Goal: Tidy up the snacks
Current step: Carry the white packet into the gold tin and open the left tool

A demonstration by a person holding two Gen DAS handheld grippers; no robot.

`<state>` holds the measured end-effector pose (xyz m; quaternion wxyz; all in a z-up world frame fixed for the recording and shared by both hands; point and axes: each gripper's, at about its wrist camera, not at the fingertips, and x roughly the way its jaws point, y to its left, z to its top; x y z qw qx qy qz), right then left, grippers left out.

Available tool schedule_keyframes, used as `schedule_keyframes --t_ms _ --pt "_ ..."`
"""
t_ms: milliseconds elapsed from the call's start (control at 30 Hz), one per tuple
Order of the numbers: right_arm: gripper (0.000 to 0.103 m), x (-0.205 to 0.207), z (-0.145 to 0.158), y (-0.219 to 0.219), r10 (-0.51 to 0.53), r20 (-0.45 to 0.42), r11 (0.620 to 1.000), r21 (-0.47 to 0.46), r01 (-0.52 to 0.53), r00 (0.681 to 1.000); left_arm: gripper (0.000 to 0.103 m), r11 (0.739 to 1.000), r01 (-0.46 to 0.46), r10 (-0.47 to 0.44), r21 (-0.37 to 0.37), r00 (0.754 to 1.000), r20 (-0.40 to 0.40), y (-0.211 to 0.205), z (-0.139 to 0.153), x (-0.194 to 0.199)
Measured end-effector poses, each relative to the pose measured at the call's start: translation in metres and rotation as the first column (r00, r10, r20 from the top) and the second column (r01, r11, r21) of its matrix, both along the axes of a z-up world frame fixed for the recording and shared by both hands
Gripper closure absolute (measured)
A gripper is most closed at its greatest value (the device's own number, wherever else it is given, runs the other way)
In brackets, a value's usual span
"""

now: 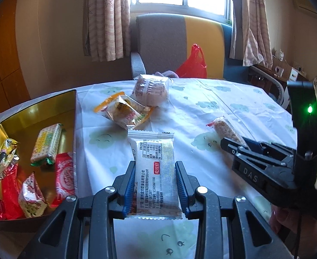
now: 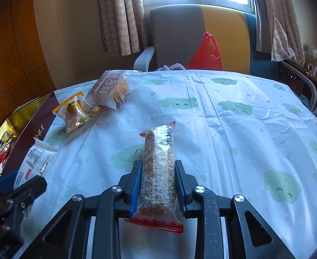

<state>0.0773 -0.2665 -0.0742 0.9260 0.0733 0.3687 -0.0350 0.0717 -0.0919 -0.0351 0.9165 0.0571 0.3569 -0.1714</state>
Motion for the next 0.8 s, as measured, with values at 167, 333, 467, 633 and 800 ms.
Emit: schedule_keyframes --t_ms 167,333,467,633,800 --pt "0.074 -0.002 0.001 0.001 0.006 0.005 1.0 -0.011 -0.006 1.0 0.068 0.999 -0.02 0.021 -0.029 1.0 0.005 0.012 0.012 0.002" --pt "0.074 -0.004 0.002 0.002 0.013 0.012 1.0 -0.02 -0.013 1.0 0.068 0.997 -0.052 0.052 -0.054 0.999 0.005 0.028 0.023 0.006" --pt "0.074 -0.005 0.004 0.003 0.017 0.023 0.999 -0.028 -0.016 1.0 0.068 0.994 -0.08 0.08 -0.076 0.997 0.001 0.042 0.031 0.01" --pt "0.074 -0.005 0.004 0.005 0.023 0.024 0.999 -0.036 -0.022 0.999 0.068 0.985 -0.131 0.131 -0.108 0.991 -0.005 0.067 0.041 0.02" --pt "0.074 -0.005 0.004 0.006 0.029 0.018 0.999 -0.045 -0.028 0.999 0.068 0.976 -0.186 0.185 -0.114 0.982 -0.022 0.095 0.045 0.035"
